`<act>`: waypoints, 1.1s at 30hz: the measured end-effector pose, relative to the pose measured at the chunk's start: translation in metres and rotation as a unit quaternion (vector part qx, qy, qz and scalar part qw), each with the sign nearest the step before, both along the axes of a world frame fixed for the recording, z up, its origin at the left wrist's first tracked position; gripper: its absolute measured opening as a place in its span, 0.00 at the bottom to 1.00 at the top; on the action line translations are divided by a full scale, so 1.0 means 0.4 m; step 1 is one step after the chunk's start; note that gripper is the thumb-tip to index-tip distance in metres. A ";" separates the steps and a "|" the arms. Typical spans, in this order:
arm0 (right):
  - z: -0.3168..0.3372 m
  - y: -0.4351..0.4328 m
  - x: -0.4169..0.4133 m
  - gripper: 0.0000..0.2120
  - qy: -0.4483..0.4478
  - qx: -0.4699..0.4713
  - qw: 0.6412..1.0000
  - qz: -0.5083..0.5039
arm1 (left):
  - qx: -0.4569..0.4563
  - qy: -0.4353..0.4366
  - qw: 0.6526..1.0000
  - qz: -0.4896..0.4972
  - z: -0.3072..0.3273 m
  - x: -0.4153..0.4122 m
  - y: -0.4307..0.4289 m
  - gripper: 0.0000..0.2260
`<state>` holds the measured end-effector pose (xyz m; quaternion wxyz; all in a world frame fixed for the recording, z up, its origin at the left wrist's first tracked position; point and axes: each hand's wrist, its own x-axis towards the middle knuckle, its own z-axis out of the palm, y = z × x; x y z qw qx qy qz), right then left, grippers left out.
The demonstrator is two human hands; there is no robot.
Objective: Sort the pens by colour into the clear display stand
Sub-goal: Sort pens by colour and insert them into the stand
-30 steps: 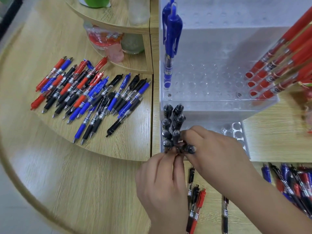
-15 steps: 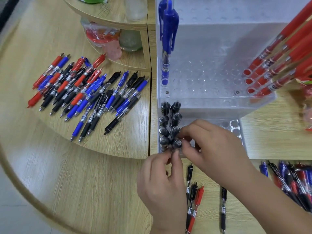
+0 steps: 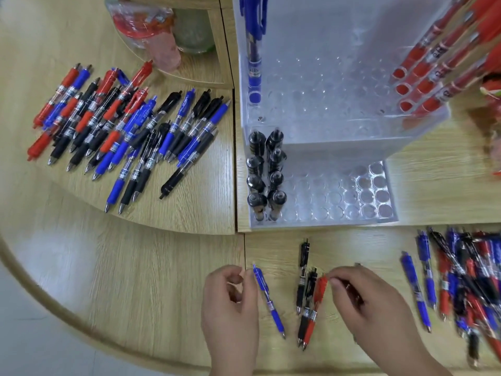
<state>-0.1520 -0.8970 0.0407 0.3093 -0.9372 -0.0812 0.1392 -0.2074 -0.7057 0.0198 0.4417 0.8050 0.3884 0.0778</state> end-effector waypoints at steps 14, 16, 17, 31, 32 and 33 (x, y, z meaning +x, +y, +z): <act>-0.148 0.103 -0.009 0.09 0.171 -0.281 0.944 0.008 | 0.065 0.251 0.927 -0.272 -0.122 0.178 -0.140 0.12; -0.150 0.103 0.009 0.08 0.199 -0.255 0.946 -0.030 | 0.088 0.278 0.915 -0.278 -0.123 0.193 -0.145 0.11; -0.149 0.101 0.018 0.07 0.206 -0.241 0.947 -0.046 | 0.099 0.287 0.910 -0.283 -0.123 0.196 -0.148 0.10; 0.121 -0.023 0.064 0.12 0.082 0.141 0.981 -0.107 | -0.020 0.007 0.937 -0.349 0.074 0.140 -0.071 0.10; 0.165 -0.022 0.078 0.15 0.055 0.173 0.976 -0.118 | -0.025 -0.038 0.941 -0.336 0.115 0.138 -0.058 0.09; 0.206 -0.018 0.094 0.15 0.034 0.201 0.971 -0.124 | -0.018 -0.087 0.945 -0.315 0.158 0.137 -0.046 0.07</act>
